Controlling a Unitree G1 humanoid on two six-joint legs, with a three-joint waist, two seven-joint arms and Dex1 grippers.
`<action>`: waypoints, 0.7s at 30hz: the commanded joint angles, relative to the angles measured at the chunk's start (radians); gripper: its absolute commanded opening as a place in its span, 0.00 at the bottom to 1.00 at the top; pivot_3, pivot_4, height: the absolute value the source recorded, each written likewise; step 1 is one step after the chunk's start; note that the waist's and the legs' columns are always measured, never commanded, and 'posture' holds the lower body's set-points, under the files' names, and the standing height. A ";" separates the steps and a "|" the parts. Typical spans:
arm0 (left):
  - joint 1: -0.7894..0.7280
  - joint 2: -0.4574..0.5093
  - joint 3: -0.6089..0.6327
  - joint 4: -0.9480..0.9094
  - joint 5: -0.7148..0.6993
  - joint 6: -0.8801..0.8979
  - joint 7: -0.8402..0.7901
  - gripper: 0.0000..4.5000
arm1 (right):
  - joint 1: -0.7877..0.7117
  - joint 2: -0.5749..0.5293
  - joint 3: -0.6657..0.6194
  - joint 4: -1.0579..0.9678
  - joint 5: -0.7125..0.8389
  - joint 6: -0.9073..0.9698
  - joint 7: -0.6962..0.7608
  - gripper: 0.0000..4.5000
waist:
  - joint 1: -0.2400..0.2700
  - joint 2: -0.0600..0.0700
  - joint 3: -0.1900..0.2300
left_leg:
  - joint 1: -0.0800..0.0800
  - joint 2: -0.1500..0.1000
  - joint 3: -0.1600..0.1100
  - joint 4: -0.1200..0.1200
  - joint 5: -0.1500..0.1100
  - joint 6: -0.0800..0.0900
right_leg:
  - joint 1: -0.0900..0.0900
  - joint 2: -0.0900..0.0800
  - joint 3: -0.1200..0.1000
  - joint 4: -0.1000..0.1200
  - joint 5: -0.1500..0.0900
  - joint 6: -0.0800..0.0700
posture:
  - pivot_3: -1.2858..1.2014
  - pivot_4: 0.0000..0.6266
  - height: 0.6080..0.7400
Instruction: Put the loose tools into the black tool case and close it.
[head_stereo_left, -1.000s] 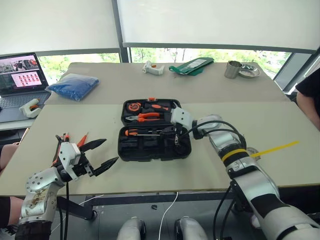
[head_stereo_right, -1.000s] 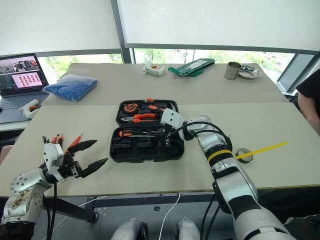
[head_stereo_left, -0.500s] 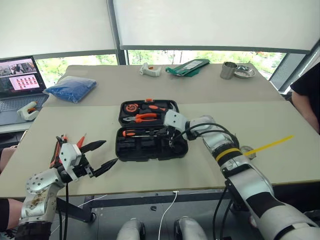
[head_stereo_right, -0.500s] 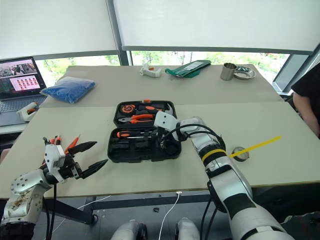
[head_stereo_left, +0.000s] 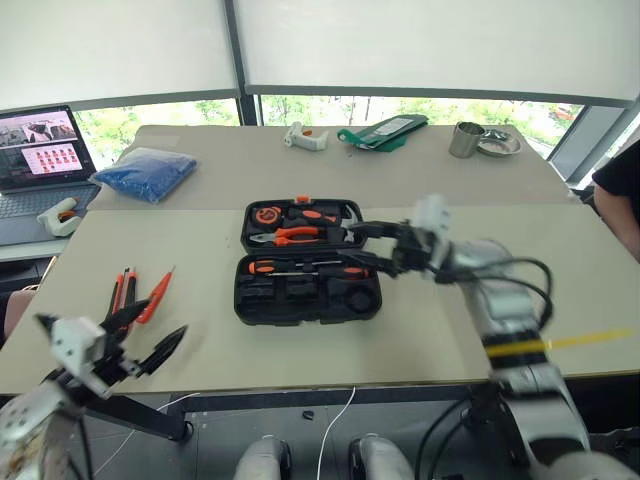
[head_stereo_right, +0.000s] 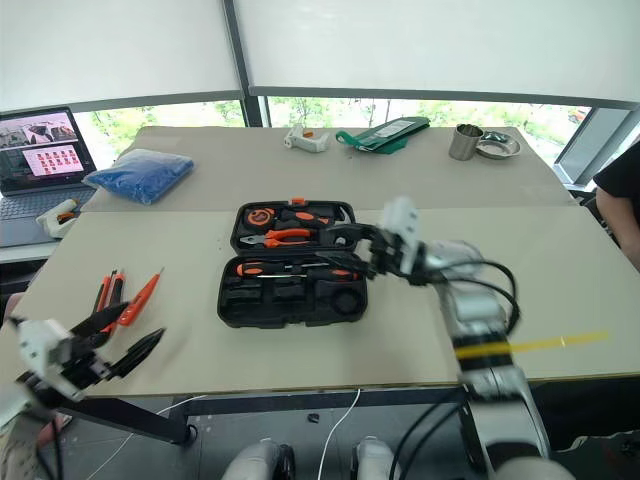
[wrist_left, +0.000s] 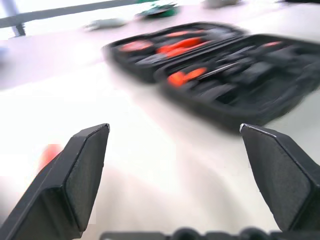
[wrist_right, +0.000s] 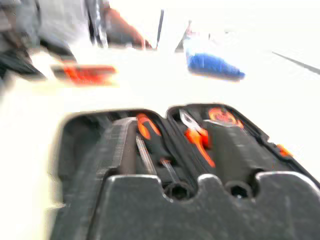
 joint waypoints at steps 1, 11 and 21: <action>0.111 -0.021 0.106 -0.076 -0.008 0.068 0.112 1.00 | 0.156 -0.010 -0.067 -0.186 0.098 -0.044 0.006 0.92 | 0.000 0.000 0.000 | 0.000 0.000 0.000 0.000 0.000 0.000 | 0.000 0.000 0.000 0.000 0.000 0.000 | 0.52 0.24 1.00; 0.271 -0.044 0.223 -0.266 -0.068 0.270 0.279 1.00 | 0.391 -0.070 -0.129 -0.157 0.083 -0.282 0.079 0.97 | 0.007 -0.005 0.000 | 0.005 0.000 0.001 0.000 -0.005 -0.010 | -0.001 0.003 0.000 -0.002 -0.010 0.001 | 0.52 0.24 1.00; -0.080 0.281 0.070 -0.375 -0.140 0.855 0.528 1.00 | 0.281 -0.088 -0.061 -0.193 0.114 -0.220 0.055 0.97 | 0.019 -0.005 0.001 | 0.006 0.000 0.001 0.000 -0.005 -0.011 | 0.003 0.007 0.001 0.001 -0.008 -0.001 | 0.52 0.24 1.00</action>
